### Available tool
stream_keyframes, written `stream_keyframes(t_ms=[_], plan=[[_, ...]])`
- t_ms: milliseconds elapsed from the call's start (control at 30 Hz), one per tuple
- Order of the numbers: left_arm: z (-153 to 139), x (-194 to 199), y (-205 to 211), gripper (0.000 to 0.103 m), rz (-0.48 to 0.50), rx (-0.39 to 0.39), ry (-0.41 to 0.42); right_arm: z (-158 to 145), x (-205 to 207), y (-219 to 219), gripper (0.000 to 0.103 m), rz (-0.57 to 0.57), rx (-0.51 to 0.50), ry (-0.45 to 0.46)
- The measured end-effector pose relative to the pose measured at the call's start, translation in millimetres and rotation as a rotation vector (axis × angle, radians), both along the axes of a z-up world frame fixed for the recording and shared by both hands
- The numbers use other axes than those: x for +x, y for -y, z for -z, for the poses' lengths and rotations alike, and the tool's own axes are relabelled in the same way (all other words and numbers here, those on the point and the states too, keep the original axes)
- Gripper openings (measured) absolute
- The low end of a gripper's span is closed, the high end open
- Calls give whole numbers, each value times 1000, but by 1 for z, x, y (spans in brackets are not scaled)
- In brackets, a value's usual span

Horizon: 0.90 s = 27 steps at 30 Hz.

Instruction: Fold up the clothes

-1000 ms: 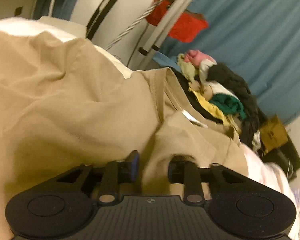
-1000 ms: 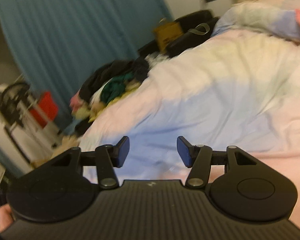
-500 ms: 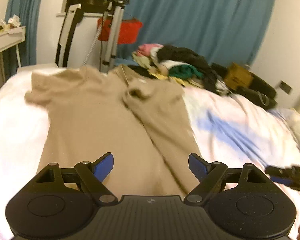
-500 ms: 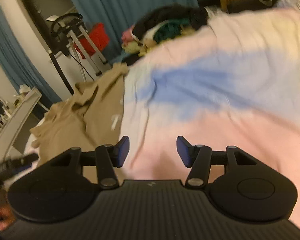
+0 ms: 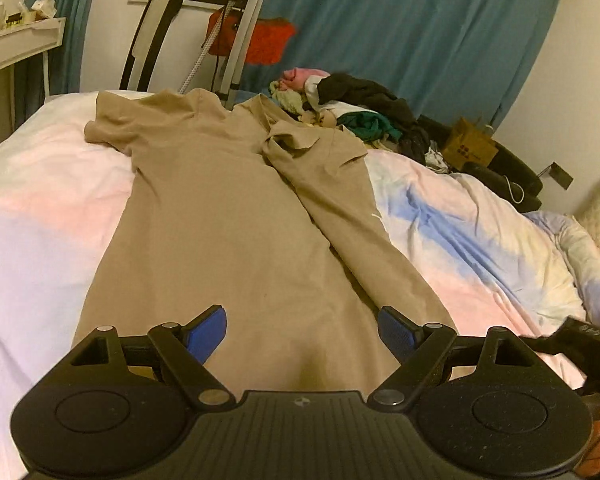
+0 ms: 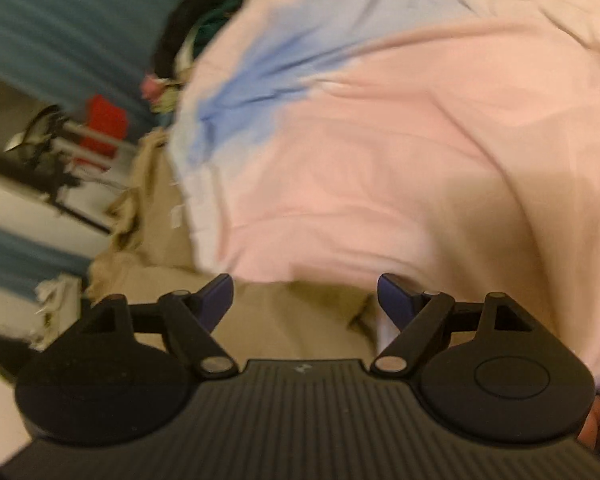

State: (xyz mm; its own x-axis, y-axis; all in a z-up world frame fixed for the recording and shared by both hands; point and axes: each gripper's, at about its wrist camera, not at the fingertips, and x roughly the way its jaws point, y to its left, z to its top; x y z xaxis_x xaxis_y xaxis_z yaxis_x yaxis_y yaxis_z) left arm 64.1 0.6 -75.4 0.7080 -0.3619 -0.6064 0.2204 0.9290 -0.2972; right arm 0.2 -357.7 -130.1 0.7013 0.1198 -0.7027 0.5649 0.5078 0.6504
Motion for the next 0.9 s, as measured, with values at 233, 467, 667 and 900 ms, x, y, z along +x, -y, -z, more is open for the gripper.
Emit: stream_keyframes(t_ms=[233, 467, 667, 900], plan=[[-2, 0, -2, 84, -21, -3, 10, 1, 15, -38, 26, -144, -198, -70], [-12, -3, -11, 84, -38, -18, 40, -33, 2, -75, 9, -300, -321, 61], [-29, -4, -30, 84, -67, -55, 83, -96, -32, -152, 8, -583, -524, 286], [-41, -3, -52, 84, -113, -86, 102, -81, -29, -245, 8, -927, -585, 278]])
